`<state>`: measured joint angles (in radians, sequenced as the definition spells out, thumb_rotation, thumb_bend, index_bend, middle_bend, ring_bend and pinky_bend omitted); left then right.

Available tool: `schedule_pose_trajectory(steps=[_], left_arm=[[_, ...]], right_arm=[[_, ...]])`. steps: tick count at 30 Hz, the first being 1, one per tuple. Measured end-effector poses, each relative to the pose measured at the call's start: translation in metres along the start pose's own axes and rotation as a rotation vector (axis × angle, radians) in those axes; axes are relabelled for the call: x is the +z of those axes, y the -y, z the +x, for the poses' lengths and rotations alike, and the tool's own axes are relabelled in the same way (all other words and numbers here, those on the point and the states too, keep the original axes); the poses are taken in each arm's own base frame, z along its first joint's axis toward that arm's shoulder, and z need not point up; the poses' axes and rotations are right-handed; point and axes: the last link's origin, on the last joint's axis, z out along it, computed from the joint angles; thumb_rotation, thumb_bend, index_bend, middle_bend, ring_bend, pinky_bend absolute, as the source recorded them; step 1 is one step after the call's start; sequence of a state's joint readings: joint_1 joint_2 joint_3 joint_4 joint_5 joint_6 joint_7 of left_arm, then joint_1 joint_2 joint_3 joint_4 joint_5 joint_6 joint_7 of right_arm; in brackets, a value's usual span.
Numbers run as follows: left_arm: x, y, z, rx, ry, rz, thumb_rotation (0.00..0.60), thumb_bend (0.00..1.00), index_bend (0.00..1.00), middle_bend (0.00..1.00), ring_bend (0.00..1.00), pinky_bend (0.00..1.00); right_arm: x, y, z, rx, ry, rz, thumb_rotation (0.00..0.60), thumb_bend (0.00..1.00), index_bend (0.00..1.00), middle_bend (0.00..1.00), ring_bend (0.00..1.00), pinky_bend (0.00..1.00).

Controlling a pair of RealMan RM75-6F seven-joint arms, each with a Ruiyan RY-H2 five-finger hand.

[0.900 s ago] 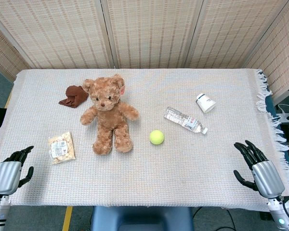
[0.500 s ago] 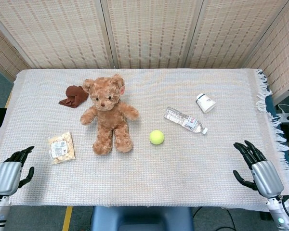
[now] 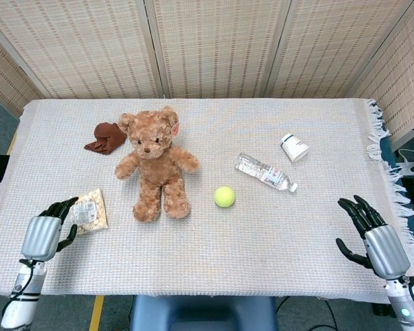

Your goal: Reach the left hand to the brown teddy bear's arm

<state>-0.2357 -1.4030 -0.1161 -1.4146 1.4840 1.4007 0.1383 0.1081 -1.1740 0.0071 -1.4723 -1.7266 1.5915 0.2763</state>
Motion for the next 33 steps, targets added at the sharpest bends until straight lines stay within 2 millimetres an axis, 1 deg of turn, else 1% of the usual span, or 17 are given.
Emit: schedule_pose_trajectory(steps=[8, 11, 20, 29, 33], left_arm=[[0.045, -0.034, -0.015, -0.036, -0.066, -0.029, 0.6, 0.45, 0.16, 0.25, 0.25, 0.46], [0.056, -0.044, -0.021, -0.067, -0.058, -0.016, 0.6, 0.45, 0.16, 0.25, 0.25, 0.45], [0.095, -0.066, -0.032, -0.111, -0.032, 0.032, 0.6, 0.44, 0.14, 0.25, 0.25, 0.43], [0.116, -0.074, -0.043, -0.115, 0.013, 0.108, 0.6, 0.42, 0.14, 0.24, 0.25, 0.41], [0.122, -0.08, -0.044, -0.123, 0.033, 0.132, 0.6, 0.4, 0.17, 0.25, 0.25, 0.4]], right_arm=[[0.001, -0.002, 0.002, 0.046, 0.019, 0.007, 0.6, 0.25, 0.09, 0.1, 0.0, 0.18], [0.001, -0.002, 0.003, 0.056, 0.023, 0.006, 0.6, 0.25, 0.09, 0.1, 0.0, 0.18], [0.001, -0.002, 0.001, 0.079, 0.061, 0.007, 0.6, 0.25, 0.09, 0.1, 0.0, 0.18], [0.0, -0.001, 0.001, 0.101, 0.069, 0.021, 0.6, 0.25, 0.09, 0.1, 0.0, 0.18], [0.001, -0.001, 0.001, 0.104, 0.072, 0.023, 0.6, 0.25, 0.09, 0.1, 0.0, 0.18]])
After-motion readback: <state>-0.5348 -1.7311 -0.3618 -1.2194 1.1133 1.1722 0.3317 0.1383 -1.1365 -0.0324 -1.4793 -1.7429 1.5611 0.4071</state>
